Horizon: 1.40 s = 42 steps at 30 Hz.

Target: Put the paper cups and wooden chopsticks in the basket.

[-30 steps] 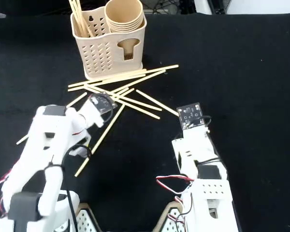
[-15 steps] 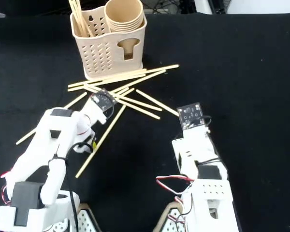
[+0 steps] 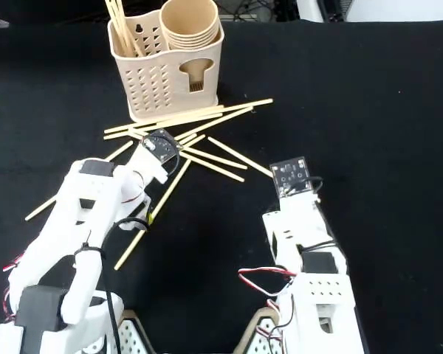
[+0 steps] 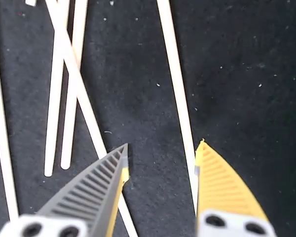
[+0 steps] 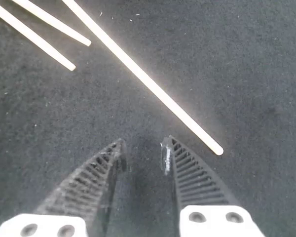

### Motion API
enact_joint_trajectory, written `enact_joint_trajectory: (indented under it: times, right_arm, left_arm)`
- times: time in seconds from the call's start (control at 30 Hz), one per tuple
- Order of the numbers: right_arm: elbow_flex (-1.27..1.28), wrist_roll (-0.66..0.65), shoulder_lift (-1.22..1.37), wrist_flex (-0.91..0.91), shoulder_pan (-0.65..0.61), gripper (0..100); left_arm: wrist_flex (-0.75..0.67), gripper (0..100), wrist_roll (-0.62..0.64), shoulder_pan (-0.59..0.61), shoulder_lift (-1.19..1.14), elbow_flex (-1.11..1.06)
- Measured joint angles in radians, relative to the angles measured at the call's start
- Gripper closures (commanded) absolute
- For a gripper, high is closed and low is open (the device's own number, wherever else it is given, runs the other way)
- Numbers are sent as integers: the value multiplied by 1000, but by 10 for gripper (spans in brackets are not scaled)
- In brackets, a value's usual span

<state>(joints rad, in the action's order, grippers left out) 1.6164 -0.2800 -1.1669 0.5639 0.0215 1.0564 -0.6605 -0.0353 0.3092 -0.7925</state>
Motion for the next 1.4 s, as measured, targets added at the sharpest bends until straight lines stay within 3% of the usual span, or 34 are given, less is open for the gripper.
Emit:
enact_joint_trajectory:
  times: [0.5, 0.93, 1.4]
  right_arm:
    - [0, 0, 0, 0, 0, 858]
    - [0, 0, 0, 0, 0, 858]
    - [0, 0, 0, 0, 0, 858]
  left_arm:
    - [-104, 776, -2, -18, -68, -87]
    - [-104, 775, -107, 198, -80, 29]
    - [-104, 775, -110, 215, -84, 35]
